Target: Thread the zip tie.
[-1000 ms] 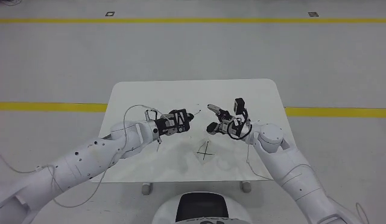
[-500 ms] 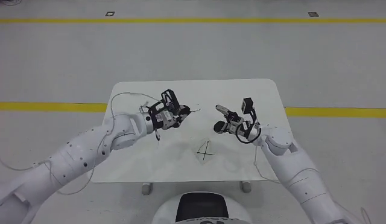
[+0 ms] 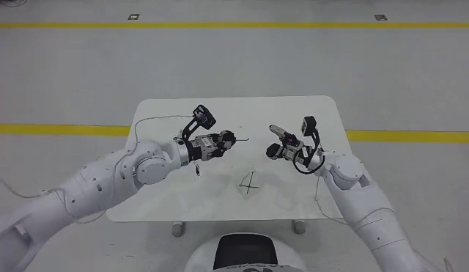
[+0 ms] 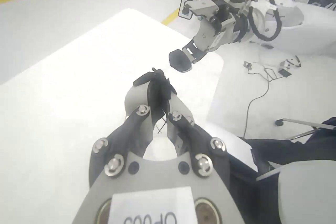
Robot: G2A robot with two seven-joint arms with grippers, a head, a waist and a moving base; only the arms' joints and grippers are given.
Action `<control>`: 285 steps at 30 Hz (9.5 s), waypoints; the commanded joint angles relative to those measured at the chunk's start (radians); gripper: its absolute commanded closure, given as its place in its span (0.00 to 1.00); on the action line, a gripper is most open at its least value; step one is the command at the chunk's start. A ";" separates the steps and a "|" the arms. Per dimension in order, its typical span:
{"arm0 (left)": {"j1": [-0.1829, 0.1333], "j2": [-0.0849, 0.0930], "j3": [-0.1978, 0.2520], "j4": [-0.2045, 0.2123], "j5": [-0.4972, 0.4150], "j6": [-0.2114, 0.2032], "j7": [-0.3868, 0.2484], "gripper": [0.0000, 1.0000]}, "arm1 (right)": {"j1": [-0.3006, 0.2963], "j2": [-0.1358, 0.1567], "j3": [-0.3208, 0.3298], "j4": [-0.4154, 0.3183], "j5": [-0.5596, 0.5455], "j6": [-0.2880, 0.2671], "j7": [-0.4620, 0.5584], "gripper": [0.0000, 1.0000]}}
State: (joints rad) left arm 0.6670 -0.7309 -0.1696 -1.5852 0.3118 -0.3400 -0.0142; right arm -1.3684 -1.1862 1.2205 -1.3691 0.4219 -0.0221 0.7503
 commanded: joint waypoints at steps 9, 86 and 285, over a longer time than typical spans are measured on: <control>-0.008 -0.001 0.000 0.002 -0.063 0.000 0.000 1.00 | -0.001 0.000 -0.004 -0.004 -0.005 -0.005 -0.003 0.00; 0.335 -0.294 -0.532 0.376 -1.068 0.052 -0.943 1.00 | 0.136 -0.049 0.024 0.247 0.080 -0.318 0.572 0.00; 0.407 -0.393 -0.614 0.386 -1.052 0.086 -0.986 0.00 | 0.092 -0.012 -0.055 0.120 0.151 -0.318 0.502 1.00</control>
State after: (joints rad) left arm 1.0736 -1.1237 -0.7833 -1.1987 -0.7400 -0.2544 -1.0000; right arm -1.2748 -1.1991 1.1652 -1.2469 0.5730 -0.3400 1.2523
